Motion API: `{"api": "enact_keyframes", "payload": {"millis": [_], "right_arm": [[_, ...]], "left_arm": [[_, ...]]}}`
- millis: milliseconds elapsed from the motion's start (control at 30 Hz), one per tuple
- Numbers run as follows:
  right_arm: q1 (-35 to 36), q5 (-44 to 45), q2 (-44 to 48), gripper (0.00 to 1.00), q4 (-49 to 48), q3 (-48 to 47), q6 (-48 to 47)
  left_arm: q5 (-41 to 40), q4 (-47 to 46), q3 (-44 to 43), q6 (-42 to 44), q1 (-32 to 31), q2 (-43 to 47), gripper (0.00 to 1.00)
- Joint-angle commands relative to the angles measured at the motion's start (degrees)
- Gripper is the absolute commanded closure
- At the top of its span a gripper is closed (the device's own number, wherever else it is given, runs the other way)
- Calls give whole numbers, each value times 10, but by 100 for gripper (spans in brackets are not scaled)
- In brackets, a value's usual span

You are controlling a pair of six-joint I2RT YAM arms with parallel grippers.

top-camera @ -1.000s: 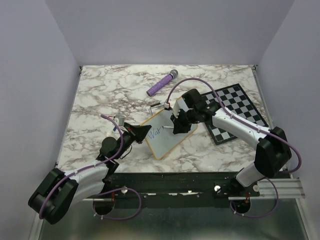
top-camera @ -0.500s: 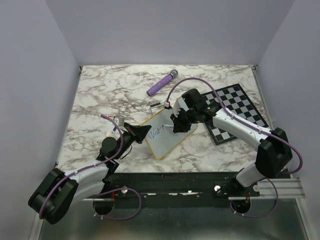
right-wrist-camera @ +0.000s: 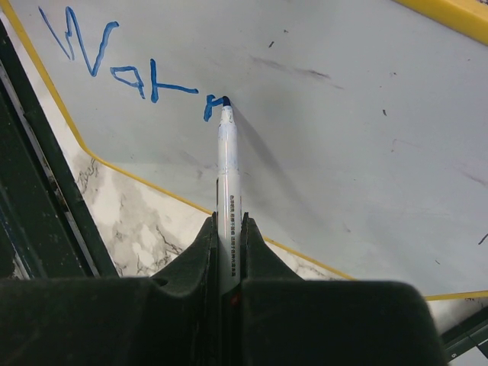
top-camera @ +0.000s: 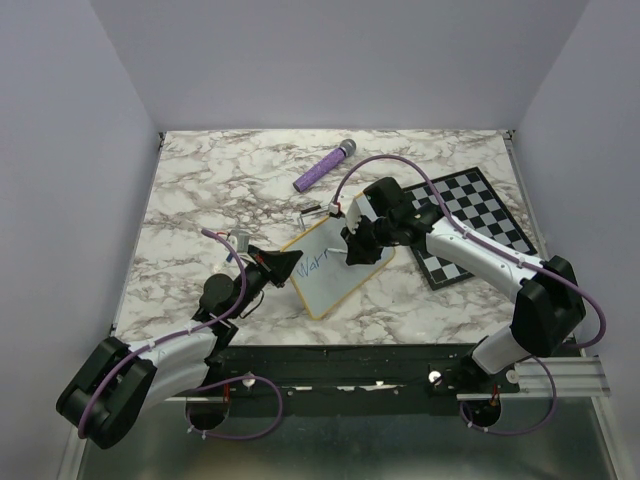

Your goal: Write a sentence on the whiteboard

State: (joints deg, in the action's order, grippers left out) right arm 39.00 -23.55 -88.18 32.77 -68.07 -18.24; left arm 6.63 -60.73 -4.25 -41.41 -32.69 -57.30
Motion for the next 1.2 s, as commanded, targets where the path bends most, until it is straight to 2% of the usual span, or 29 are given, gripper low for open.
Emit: {"api": "enact_keyframes", "payload": {"millis": [0,700,1167], "right_arm": [[-2,16,6,99,-2,10,-14],[-2,-11,4,99,22,28,-36],[-2,-11,-1,99,21,-7,-28]], "left_arm": [[13,3,-1,23,-3,7,100],[12,5,1,23,-3,10,100],[13,-13,4,19,-3,-4,100]]}}
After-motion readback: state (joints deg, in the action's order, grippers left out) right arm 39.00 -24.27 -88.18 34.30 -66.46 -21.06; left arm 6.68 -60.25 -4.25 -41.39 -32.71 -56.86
